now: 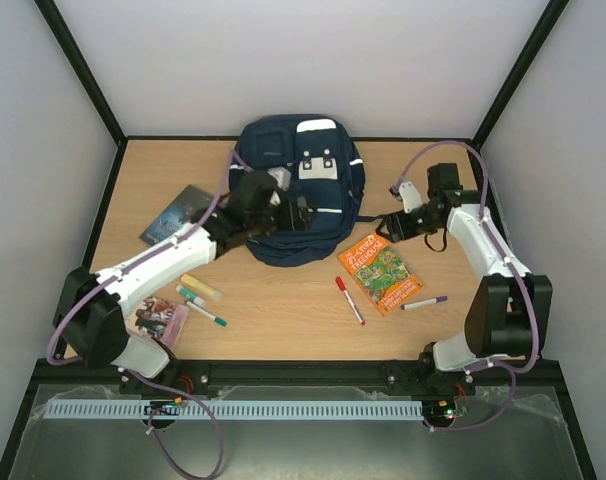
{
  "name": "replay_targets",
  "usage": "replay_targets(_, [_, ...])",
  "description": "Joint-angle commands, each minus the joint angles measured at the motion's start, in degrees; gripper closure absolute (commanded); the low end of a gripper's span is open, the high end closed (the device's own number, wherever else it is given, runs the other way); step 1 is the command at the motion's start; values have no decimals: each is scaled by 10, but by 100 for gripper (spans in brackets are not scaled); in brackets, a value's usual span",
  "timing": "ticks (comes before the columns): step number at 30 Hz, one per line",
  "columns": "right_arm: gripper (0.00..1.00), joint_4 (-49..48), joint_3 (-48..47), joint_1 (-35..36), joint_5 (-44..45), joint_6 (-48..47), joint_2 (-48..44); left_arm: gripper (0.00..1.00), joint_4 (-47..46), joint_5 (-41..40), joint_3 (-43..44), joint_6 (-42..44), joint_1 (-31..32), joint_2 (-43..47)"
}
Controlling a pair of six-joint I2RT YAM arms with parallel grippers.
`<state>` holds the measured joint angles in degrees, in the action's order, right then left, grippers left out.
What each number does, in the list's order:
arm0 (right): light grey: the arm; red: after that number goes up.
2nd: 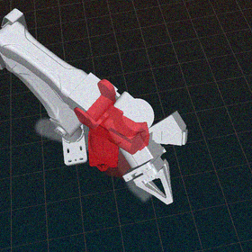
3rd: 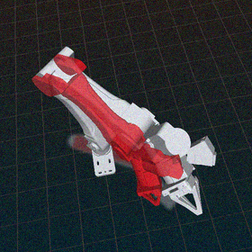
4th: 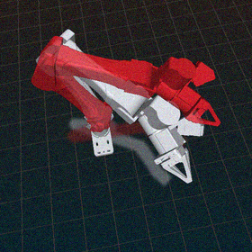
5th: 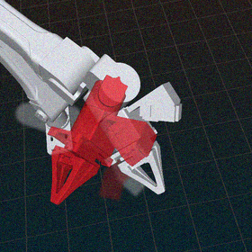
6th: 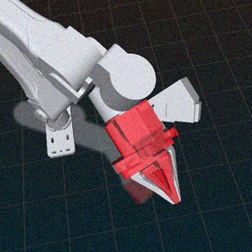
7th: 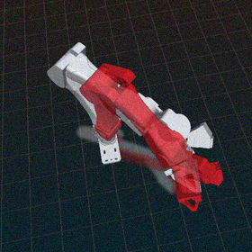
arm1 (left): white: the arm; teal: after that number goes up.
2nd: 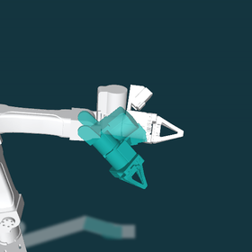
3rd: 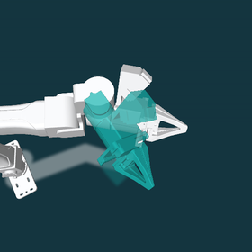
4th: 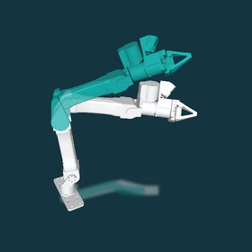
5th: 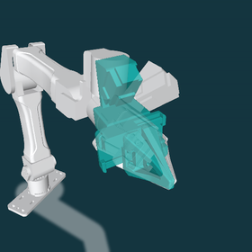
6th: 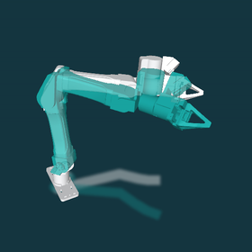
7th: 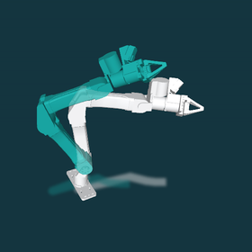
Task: Pack the student bag
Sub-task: Adjust the student bag at the center of the board, then pick up the book from the center of the board.
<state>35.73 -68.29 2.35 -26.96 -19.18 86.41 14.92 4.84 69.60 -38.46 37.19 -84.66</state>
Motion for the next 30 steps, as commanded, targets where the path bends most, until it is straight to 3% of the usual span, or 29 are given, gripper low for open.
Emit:
replay_targets(1, [33, 31, 76, -9, 94, -39, -37, 7, -48, 62, -68, 17, 74, -23])
replay_targets(6, [32, 37, 120, -9, 123, -55, -46, 7, -124, 104, -92, 13, 154, -80])
replay_targets(11, [32, 31, 127, -10, 149, -59, -25, 8, -138, 108, -39, -10, 188, -168])
replay_targets(22, [32, 9, 115, -9, 151, -31, 25, 9, -143, 69, 19, -91, 194, -288])
replay_targets(30, [42, -7, 126, -10, 135, -22, 52, 8, -156, 69, 33, -109, 183, -332])
